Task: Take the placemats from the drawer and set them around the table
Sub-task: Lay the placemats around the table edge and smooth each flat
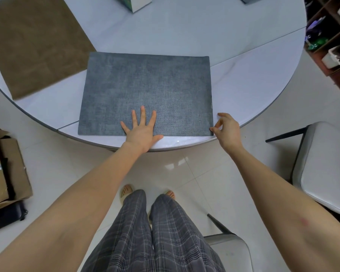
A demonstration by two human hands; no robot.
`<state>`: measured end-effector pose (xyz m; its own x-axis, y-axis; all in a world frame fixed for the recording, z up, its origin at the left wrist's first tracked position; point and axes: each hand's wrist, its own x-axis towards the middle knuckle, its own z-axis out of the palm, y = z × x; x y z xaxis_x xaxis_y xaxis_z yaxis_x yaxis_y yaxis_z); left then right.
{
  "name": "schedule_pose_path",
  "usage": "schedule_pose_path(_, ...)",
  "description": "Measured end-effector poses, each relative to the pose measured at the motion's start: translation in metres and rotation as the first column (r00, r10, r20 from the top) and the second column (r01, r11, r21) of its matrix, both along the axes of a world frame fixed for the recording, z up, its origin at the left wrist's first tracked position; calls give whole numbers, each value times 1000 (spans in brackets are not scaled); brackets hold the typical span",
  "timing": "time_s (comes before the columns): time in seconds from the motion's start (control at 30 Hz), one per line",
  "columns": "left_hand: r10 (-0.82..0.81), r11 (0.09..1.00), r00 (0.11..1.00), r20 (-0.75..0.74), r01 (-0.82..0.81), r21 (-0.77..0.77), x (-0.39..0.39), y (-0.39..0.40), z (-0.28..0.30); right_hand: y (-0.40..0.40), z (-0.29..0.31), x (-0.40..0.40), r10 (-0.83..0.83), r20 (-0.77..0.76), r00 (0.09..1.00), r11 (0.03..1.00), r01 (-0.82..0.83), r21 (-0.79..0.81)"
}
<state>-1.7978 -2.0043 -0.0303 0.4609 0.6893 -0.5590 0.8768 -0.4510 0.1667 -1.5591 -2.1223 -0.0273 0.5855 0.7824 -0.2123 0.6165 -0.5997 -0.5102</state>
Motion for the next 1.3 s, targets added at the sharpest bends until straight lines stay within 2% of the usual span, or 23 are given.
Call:
schedule_pose_path(0.07, -9, 1000, 1000, 0, 9, 0, 0, 0, 1, 1, 6, -10, 13, 89, 996, 1000, -13, 0)
schedule_pose_path(0.17, -39, 997, 999, 35, 36, 71, -9, 3, 7, 13, 10, -39, 173, 165, 971, 981, -185, 60)
schedule_pose_path(0.27, -17, 969, 996, 88, -5, 249, -38, 6, 5, 37, 6, -82, 331, 150, 932, 936, -344, 73)
schedule_pose_path(0.33, 68, 956, 995, 79, -87, 279, -67, 13, -2, 54, 1, -110, 407, 147, 902, 911, -412, 5)
schedule_pose_path(0.4, 161, 955, 986, 48, -168, 244, -94, 19, -11, 65, -8, -133, 427, 145, 893, 902, -408, -142)
schedule_pose_path(0.47, 180, 957, 983, 35, -183, 224, -111, 22, -16, 69, -15, -149, 388, 105, 916, 904, -356, -237)
schedule_pose_path(0.63, 166, 961, 982, 91, -182, 206, -119, 22, -20, 67, -21, -159, 371, 93, 924, 891, -326, -316)
schedule_pose_path(1.3, 191, 960, 976, 108, -209, 187, -113, 13, -18, 61, -15, -152, 377, 89, 922, 892, -335, -303)
